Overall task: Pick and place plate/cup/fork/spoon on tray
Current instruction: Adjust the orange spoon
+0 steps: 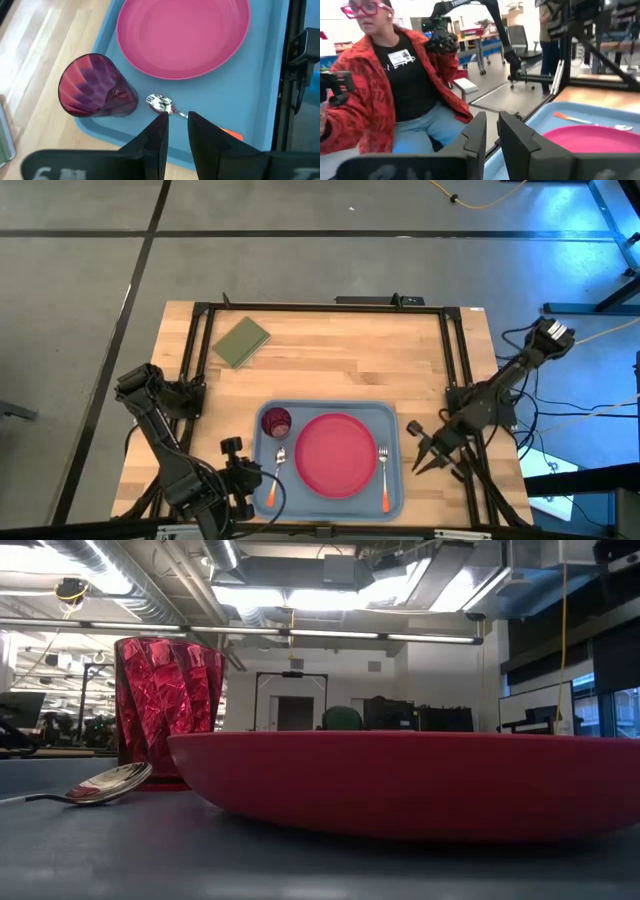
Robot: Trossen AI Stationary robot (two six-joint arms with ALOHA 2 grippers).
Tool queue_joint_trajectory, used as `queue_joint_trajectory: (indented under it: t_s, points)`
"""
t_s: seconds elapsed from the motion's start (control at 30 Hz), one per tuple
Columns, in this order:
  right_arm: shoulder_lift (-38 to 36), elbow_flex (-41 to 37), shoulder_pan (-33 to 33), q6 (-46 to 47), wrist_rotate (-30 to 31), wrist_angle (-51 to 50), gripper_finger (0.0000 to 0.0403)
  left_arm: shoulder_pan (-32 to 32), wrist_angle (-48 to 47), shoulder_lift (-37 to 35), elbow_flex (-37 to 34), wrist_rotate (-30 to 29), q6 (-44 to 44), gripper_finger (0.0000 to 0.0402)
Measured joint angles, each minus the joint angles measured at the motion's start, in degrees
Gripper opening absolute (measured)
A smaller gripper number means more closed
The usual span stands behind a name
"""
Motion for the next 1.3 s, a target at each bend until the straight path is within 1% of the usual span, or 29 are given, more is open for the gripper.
queue_joint_trajectory:
  t_s: [0.1,0.27,0.4,0.47,0.6,0.83,1.03,1.1,1.2,1.27,1.3]
  points:
    - [-6.0,-2.7,-0.5,-2.1,0.1,-3.7,0.0057,0.5,0.0,0.0,0.0,0.0,0.1,0.0066]
    - [-14.6,-6.4,-0.4,-2.2,0.1,-9.2,0.0057,1.5,0.0,0.0,0.0,0.0,0.9,0.0066]
    - [-20.5,-5.9,-0.8,-4.1,-0.2,-15.3,0.0057,2.6,0.0,0.0,0.0,0.0,1.0,0.0066]
    - [-23.3,-5.9,-1.5,-6.5,-2.3,-17.8,0.0057,3.1,0.0,0.0,0.0,0.0,1.0,0.0066]
    - [-29.2,-5.9,-3.8,-8.4,-10.0,-24.3,0.0057,3.9,0.0,0.0,0.0,0.2,1.0,0.0066]
    - [-39.1,-5.9,-7.8,-7.7,-11.5,-35.6,0.0057,4.0,0.0,0.0,0.0,0.2,1.0,0.0066]
    - [-48.2,-5.9,-9.8,-5.8,-11.0,-45.9,0.0057,4.0,0.0,0.0,0.0,0.2,1.0,0.0066]
    - [-51.5,-5.7,-10.1,-4.5,-9.8,-49.0,0.0057,4.0,0.0,0.0,0.0,0.2,1.0,0.0066]
    - [-56.1,-4.1,-10.2,-3.3,-6.5,-56.8,0.0057,4.0,0.0,0.0,0.0,0.2,1.0,0.0066]
    - [-56.3,-1.8,-10.2,-3.5,-4.1,-59.8,0.0057,4.0,0.0,0.0,0.0,0.2,1.0,0.0066]
    - [-56.3,-0.7,-10.2,-3.7,-3.9,-61.1,0.0057,4.0,0.0,0.0,0.0,0.2,1.0,0.0066]
